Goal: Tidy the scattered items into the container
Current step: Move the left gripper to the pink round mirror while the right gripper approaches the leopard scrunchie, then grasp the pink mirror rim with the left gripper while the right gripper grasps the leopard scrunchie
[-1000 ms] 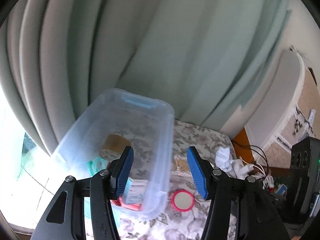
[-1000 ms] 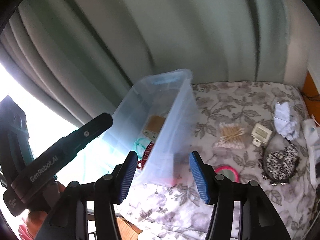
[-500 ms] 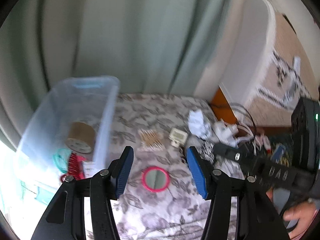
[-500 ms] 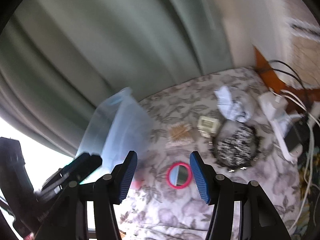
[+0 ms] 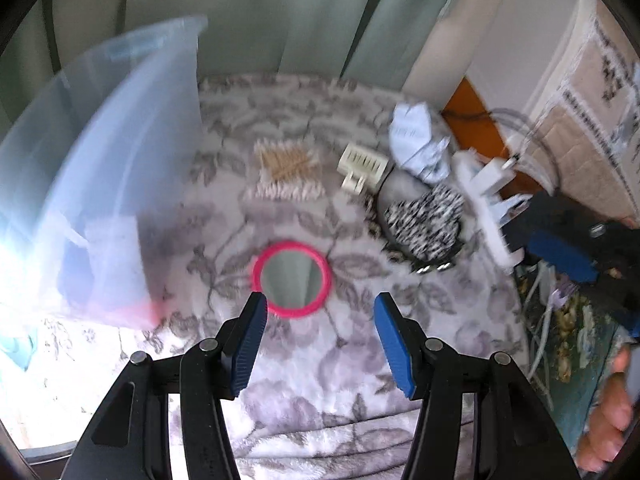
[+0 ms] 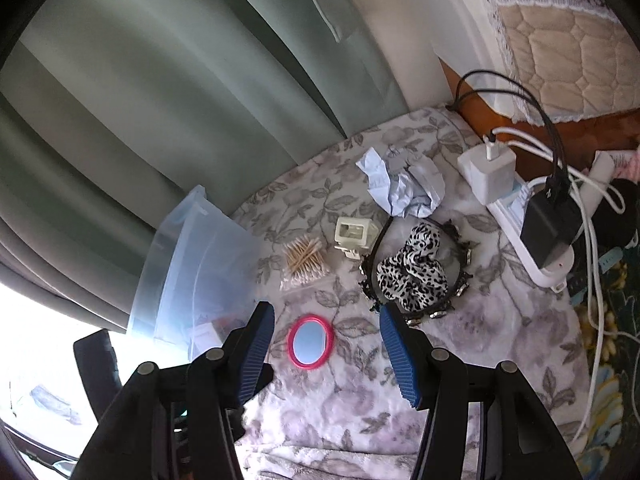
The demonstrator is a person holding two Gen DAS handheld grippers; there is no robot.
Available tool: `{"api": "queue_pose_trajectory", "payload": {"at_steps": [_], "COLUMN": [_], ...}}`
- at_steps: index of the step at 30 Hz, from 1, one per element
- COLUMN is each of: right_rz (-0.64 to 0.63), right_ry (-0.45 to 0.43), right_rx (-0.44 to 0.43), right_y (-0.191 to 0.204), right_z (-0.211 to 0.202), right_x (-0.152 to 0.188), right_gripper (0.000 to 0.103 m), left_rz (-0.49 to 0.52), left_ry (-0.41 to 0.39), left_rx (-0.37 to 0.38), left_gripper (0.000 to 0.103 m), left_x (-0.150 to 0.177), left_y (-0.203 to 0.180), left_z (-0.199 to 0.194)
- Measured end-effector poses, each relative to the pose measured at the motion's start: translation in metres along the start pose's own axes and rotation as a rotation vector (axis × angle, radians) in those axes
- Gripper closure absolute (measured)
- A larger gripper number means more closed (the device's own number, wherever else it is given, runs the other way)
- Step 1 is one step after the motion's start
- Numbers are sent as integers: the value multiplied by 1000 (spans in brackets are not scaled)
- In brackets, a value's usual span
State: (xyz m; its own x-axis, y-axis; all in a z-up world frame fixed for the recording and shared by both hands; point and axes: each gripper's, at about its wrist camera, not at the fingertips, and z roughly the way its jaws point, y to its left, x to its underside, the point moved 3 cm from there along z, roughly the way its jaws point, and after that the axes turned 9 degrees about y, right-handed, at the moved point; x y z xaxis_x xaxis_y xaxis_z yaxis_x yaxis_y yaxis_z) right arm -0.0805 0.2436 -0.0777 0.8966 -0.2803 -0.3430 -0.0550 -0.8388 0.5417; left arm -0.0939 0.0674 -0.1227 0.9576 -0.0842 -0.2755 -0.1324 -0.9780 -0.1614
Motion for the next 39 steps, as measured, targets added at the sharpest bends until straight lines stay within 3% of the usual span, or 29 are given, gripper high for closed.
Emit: {"api": "queue_pose_trajectory", "payload": {"at_steps": [7,19,26,34,39], "right_rz": [-1,56,72,67,71], "right_ry": [32,89,132,170,175], "right_rx": [-3,48,79,88,99], "right_y": [-6,-48,-64,-69,-72], "right_z": [12,37,62,81,87], "right_x": [3,1,-5,-12,-19], "right_gripper": [44,44,44,44,44], "left_rz": [-23,-227,-265,-279,-301], "left_ry": [36,114,114,84,61], "left_rx": [-4,42,78,55,70], "left_gripper": [46,48,51,68,84], "left_x": [2,-2,-5,-11,-14], "left_y": [3,36,42,48,53], "left_z": [29,66,74,76,73]}}
